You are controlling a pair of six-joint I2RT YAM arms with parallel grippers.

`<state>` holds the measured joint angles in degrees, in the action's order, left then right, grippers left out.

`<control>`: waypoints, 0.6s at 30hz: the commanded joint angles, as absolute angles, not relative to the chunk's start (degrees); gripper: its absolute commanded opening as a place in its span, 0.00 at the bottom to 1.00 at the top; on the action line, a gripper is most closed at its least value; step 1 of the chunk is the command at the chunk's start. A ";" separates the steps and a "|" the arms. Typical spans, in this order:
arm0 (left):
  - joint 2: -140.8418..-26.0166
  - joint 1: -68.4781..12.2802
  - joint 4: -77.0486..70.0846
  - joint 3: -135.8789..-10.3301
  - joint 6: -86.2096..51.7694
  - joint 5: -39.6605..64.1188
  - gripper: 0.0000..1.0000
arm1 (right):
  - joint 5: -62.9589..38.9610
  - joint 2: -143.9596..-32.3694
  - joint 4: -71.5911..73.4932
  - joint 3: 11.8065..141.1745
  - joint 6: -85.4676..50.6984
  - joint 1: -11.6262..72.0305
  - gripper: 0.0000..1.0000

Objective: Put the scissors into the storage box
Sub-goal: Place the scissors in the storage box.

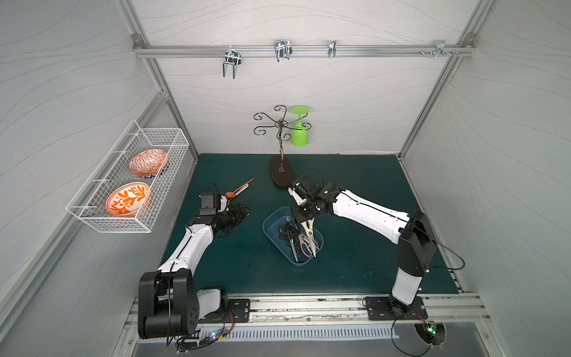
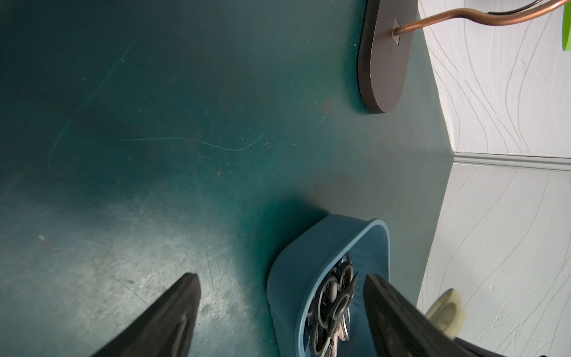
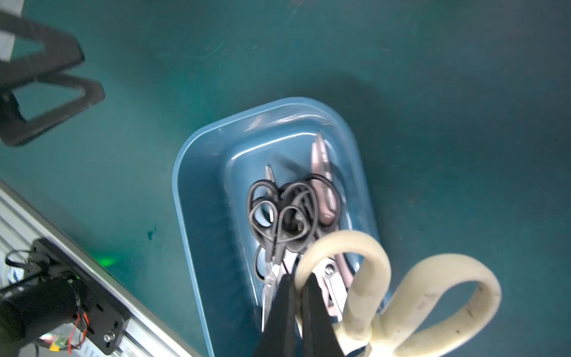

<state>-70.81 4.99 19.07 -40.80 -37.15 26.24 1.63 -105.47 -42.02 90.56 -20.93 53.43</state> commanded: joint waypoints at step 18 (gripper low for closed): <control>-70.13 5.36 18.19 -42.96 -36.48 27.16 0.87 | -1.87 -117.74 -39.36 97.85 -16.64 57.22 0.00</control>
